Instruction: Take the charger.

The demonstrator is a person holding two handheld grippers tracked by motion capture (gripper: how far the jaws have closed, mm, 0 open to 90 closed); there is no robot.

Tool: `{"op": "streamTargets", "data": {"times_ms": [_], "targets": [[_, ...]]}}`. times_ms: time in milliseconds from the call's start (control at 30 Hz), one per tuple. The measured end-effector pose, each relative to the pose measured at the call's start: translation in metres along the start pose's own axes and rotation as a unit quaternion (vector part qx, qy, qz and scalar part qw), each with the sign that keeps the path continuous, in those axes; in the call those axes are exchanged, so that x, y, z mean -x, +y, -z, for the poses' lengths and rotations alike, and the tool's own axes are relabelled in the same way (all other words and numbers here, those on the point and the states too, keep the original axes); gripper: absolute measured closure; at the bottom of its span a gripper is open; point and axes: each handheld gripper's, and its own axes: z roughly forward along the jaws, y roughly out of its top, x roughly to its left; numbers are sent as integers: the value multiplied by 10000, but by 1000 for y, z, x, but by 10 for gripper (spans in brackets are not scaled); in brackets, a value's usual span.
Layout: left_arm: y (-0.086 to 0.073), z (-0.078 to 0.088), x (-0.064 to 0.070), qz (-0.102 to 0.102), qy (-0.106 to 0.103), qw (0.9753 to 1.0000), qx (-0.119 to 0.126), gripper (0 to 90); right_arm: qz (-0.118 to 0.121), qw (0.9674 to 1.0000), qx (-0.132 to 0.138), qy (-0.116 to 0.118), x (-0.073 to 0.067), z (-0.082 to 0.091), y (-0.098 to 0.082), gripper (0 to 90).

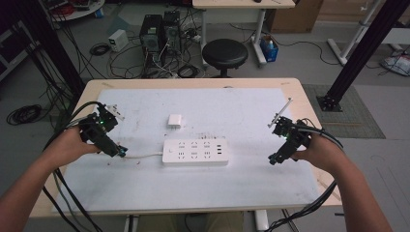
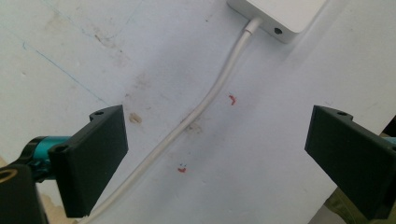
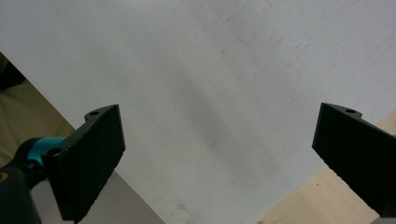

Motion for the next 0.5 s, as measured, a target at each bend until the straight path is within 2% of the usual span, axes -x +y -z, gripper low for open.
{"op": "streamTargets", "data": {"times_ms": [233, 333, 367, 400, 433, 467, 500], "targets": [[5, 1, -3, 111, 58, 9999, -8, 58, -7, 10000, 75, -17, 0, 1, -2, 18], [11, 2, -7, 564, 104, 9983, 130, 58, 3, 10000, 93, -26, -1, 0, -3, 18], [13, 2, -9, 702, 121, 9973, 161, 58, 7, 10000, 82, -34, -1, -1, -3, 17], [19, 2, -13, 918, 198, 9954, 201, 58, 26, 9999, 92, -34, -1, -2, -3, 17], [19, 2, -13, 918, 198, 9954, 201, 58, 26, 9999, 92, -34, -1, -2, -3, 17], [27, 1, -14, 1181, 280, 9921, 320, 58, 13, 9999, 88, -50, 0, -2, -4, 17], [27, 1, -14, 1181, 280, 9921, 320, 58, 13, 9999, 88, -50, 0, -2, -4, 17]]}}
